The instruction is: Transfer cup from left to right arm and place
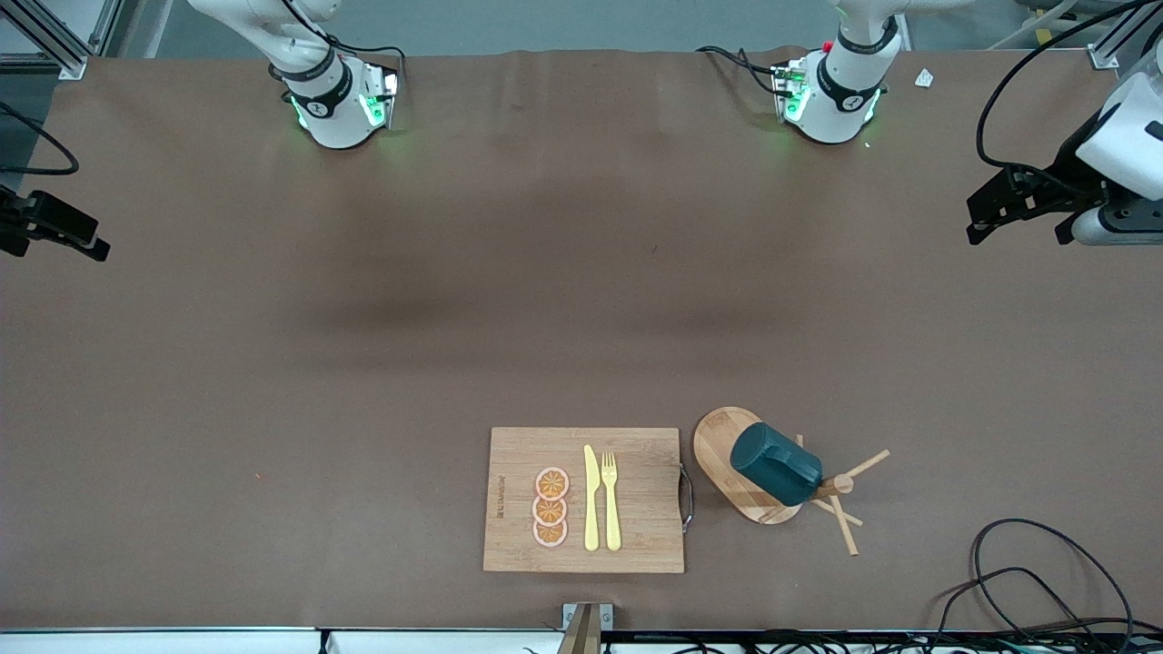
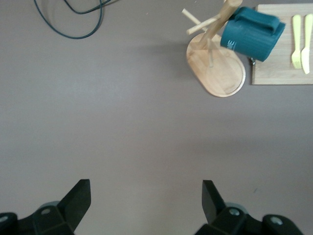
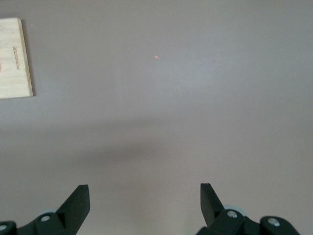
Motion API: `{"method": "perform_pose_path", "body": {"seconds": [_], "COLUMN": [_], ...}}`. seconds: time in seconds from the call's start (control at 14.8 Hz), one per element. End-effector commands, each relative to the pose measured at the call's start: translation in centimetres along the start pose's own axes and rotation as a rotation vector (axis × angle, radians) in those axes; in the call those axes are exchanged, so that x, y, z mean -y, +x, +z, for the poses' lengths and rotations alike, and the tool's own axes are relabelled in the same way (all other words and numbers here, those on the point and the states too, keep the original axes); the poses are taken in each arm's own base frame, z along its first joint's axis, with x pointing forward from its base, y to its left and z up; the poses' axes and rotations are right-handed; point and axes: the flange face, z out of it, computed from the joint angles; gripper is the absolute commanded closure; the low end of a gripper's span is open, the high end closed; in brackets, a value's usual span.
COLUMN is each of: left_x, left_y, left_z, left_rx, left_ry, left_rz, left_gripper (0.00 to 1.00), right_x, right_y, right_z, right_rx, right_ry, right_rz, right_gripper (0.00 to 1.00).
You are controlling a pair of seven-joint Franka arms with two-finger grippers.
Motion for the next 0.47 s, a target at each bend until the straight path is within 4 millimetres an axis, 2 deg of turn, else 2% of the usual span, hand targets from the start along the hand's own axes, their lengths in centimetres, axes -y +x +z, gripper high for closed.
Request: {"method": "perform_pose_path", "body": {"seconds": [0.0, 0.07, 0.13, 0.2, 0.4], "left_x": [-0.9, -1.0, -1.4, -2.3, -4.8], "left_y": [2.1, 3.0, 4.3, 5.1, 7.9], "left_z": [1.0, 0.9, 1.8, 2.0, 4.6], "left_rx": [0.002, -0.012, -0.012, -0.018, -0.059], "left_ry": [-0.050, -0.056, -0.065, -0.079, -0.129], "left_rz": [-0.005, -0.021, -0.044, -0.059, -0.179], "left_gripper": [0.00, 0.00, 0.00, 0.00, 0.00], "right_x": [0.7, 0.4, 0.2, 0.2, 1.0], "right_y": [-0.2, -0.2, -0.2, -0.3, -0.4], "right_z": [0.3, 0.2, 0.3, 0.4, 0.1], "right_rx": [0.014, 0.014, 0.017, 0.026, 0.027], "right_ry": [0.008, 0.008, 0.008, 0.008, 0.009], "right_rz": [-0.006, -0.002, -0.006, -0.006, -0.013], "right_gripper": [0.00, 0.00, 0.00, 0.00, 0.00]}}
